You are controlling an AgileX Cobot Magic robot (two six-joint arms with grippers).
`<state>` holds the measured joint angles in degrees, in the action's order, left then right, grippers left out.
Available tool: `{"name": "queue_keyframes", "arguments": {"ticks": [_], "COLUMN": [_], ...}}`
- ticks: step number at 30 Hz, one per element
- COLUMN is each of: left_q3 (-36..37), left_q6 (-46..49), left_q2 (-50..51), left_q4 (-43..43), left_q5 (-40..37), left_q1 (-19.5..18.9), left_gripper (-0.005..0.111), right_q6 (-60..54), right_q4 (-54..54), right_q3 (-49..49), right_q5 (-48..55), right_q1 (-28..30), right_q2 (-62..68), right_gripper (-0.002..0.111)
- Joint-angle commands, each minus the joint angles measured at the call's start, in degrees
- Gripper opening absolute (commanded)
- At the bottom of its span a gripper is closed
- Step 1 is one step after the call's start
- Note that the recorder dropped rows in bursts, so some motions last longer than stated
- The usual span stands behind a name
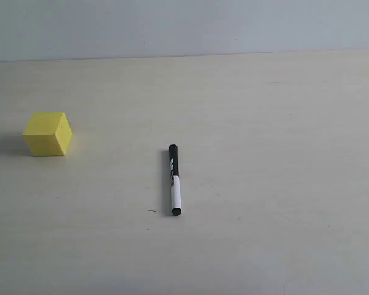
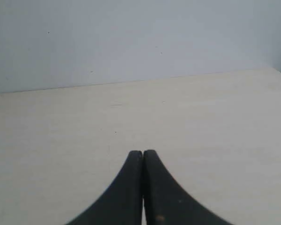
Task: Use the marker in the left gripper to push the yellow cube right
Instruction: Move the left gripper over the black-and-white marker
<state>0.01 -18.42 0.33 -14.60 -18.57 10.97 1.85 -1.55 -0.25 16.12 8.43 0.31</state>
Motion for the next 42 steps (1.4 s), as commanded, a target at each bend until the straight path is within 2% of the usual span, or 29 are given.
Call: {"name": "queue_keyframes", "arguments": {"ticks": [1,7,9,12,14,15,17,18,20,21,23,25,26,29,30,33,34,36,38,42], "left_q3": [0.0,0.0,0.0,0.0,0.0,0.0,0.0,0.0,0.0,0.0,-3.4,-13.9,-22.1,-37.1,-43.8,-56.3,-63.5,-72.2,-77.2,-82.2], "left_q6": [0.2,1.3,1.3,-1.5,-10.2,-18.0,-22.9,-22.6,-21.3,-20.2,-18.6,-11.4,-2.5,4.8,5.2,10.7,13.4,13.1,5.9,1.3], "left_q2": [-0.3,-0.3,-0.3,-0.3,-0.3,-0.3,-0.3,-0.3,-0.3,-0.3,0.1,6.7,13.8,32.9,43.4,59.6,67.5,79.0,86.4,96.4], "left_q4": [-0.2,-2.7,-3.0,0.3,2.1,2.1,2.1,2.1,2.1,4.0,10.8,21.2,24.4,24.2,24.0,24.7,24.9,24.0,23.1,22.5], "left_q5": [0.0,0.4,3.6,15.4,23.2,27.9,30.0,31.6,41.6,48.0,52.3,40.4,27.0,9.8,0.3,-16.6,-26.2,-36.2,-38.9,-39.3], "left_q1": [0.0,0.0,0.0,0.0,0.0,0.0,0.0,0.0,-0.1,-0.1,-0.1,-0.1,-0.1,-0.1,-0.1,0.7,1.9,5.2,9.7,17.4], "left_gripper": [0.0,0.0,0.0,0.0,0.0,0.0,0.0,0.0,0.0,0.0,0.0,0.0,0.0,0.0,0.0,0.0,0.0,0.0,0.0,0.0], "right_q6": [-0.2,-0.2,-0.2,-0.2,-0.2,-0.2,-0.2,-0.2,-0.2,-0.2,-0.2,-0.2,-0.2,-0.2,-0.2,-0.2,-0.2,-0.2,-0.2,-0.2], "right_q4": [-0.1,-0.1,-0.1,-0.1,-0.1,-0.1,-0.1,-0.1,-0.1,-0.1,-0.1,-0.1,-0.1,-0.1,-0.1,-0.1,-0.1,-0.1,-0.1,-0.1], "right_q3": [0.3,0.3,0.3,0.3,0.3,0.3,0.3,0.3,0.3,0.3,0.3,0.3,0.3,0.3,0.3,0.3,0.3,0.3,0.3,0.3], "right_q5": [-0.8,-0.8,-0.8,-0.8,-0.8,-0.8,-0.8,-0.8,-0.8,-0.8,-0.8,-0.8,-0.8,-0.8,-0.8,-0.8,-0.8,-0.8,-0.8,-0.8], "right_q1": [0.4,0.4,0.4,0.4,0.4,0.4,0.4,0.4,0.4,0.4,0.4,0.4,0.4,0.4,0.4,0.4,0.4,0.4,0.4,0.4], "right_q2": [-0.3,-0.3,-0.3,-0.3,-0.3,-0.3,-0.3,-0.3,-0.3,-0.3,-0.3,-0.3,-0.3,-0.3,-0.3,-0.3,-0.3,-0.3,-0.3,-0.3], "right_gripper": [0.0,0.0,0.0,0.0,0.0,0.0,0.0,0.0,0.0,0.0,0.0,0.0,0.0,0.0,0.0,0.0,0.0,0.0,0.0,0.0]}}
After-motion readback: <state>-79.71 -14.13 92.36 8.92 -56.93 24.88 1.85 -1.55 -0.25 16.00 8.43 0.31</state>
